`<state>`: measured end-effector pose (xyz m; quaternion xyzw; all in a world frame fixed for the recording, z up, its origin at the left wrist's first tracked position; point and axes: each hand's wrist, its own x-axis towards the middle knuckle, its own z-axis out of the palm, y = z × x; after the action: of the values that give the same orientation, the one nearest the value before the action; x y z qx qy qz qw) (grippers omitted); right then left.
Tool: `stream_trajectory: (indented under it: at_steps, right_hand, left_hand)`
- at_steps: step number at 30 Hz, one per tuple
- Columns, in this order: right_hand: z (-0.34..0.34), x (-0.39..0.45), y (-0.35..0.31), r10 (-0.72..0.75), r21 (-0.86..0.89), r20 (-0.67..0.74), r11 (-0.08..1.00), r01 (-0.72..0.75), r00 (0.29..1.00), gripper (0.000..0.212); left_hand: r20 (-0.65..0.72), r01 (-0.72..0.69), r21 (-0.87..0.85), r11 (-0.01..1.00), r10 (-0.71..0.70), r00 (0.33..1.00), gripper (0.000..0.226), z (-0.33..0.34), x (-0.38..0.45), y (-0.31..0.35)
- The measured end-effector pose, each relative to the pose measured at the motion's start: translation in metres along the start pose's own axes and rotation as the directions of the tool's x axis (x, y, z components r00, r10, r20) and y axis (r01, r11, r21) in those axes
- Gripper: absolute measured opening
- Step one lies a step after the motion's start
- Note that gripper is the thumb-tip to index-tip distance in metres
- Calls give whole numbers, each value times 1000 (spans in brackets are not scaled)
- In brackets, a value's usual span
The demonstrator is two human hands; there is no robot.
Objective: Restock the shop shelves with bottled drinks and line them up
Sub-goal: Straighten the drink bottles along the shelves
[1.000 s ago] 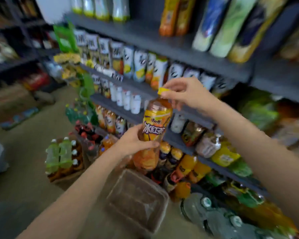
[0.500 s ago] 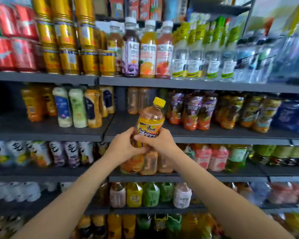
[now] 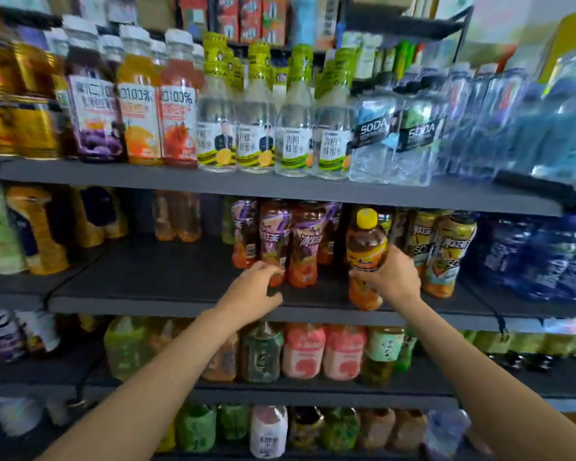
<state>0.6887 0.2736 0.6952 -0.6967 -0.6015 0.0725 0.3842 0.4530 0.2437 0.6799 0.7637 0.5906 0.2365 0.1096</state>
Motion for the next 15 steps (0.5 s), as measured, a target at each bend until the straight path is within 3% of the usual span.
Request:
stream_trajectory:
  at_steps: [3, 10, 15]
  right_hand:
    - [3, 24, 19, 47, 11, 1, 999, -47, 999, 69]
    - [0, 64, 35, 104, 33, 146, 993, -110, 984, 71]
    - [12, 69, 33, 137, 79, 104, 986, -146, 985, 64]
  left_hand:
    - [-10, 22, -12, 1000, -23, 1000, 45, 15, 19, 8]
    - [47, 108, 6, 994, -108, 993, 55, 51, 51, 21]
    - [39, 97, 27, 995, -98, 994, 56, 61, 63, 25]
